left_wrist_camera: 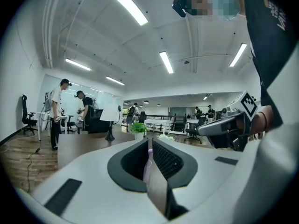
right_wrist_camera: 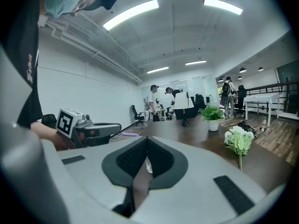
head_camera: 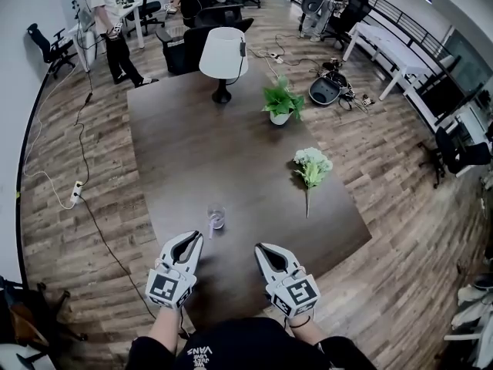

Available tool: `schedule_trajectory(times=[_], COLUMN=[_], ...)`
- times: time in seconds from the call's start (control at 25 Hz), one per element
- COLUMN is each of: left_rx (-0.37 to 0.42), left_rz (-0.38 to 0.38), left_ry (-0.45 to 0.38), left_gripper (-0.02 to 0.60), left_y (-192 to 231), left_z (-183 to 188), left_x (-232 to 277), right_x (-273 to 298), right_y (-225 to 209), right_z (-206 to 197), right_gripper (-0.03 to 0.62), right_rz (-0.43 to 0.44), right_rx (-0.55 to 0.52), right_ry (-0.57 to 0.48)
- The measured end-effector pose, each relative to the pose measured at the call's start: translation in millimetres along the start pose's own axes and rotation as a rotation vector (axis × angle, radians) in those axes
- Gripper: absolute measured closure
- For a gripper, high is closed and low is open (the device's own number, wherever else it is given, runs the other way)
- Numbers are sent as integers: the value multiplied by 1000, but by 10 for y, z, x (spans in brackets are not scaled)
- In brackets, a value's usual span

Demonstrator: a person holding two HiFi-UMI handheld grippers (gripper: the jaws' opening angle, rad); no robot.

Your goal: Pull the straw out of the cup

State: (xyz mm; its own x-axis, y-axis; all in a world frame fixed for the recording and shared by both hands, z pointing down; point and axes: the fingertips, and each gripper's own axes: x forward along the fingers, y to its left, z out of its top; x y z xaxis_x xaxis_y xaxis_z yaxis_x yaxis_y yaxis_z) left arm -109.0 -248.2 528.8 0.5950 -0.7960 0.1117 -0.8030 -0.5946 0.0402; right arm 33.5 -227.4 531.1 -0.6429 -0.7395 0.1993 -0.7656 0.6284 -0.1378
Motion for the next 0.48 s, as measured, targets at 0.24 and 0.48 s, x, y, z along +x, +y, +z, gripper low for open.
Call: schedule_trajectory(times=[0.24,0.48], left_rx=[-26,-36], left_rz=[2,40], left_ry=[1,40], left_gripper=[474,339], left_y=[28,116], left_z=[-117,-289], left_x=[47,121], right_x=[34,31], right_y=[-51,-67], right_z=[-32,-38], right_gripper=[577,577], right_rz=[-5,-7], right_rx=[3,2], right_ry=[8,9])
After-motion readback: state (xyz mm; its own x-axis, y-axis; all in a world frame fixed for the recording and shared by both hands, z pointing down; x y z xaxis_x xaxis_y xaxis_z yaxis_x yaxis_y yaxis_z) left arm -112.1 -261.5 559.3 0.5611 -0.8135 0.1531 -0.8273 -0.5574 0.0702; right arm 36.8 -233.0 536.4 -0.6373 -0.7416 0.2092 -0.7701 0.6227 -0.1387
